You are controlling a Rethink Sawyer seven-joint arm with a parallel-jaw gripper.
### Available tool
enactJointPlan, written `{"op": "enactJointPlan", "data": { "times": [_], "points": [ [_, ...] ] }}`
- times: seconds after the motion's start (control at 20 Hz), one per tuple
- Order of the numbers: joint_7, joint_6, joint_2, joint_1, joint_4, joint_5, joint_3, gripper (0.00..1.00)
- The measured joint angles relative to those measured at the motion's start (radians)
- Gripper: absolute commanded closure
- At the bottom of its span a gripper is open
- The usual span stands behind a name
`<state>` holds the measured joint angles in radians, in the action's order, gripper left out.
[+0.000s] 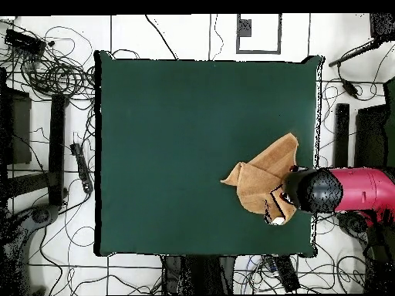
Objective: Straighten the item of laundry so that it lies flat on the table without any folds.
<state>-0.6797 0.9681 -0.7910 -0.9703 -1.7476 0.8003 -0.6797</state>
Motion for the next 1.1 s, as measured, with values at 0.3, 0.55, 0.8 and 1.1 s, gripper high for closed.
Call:
{"op": "enactJointPlan", "data": {
  "times": [0.3,0.55,0.8,1.1],
  "points": [
    [0.0,-0.039,0.0,-0.103,-0.012,-0.032,-0.054,1.0],
    [0.0,-0.055,-0.001,-0.189,-0.012,-0.044,-0.068,1.0],
    [0.0,-0.055,-0.005,-0.228,-0.013,-0.044,-0.072,1.0],
    [0.0,-0.055,-0.018,-0.229,-0.017,-0.044,-0.085,1.0]
  ]
}}
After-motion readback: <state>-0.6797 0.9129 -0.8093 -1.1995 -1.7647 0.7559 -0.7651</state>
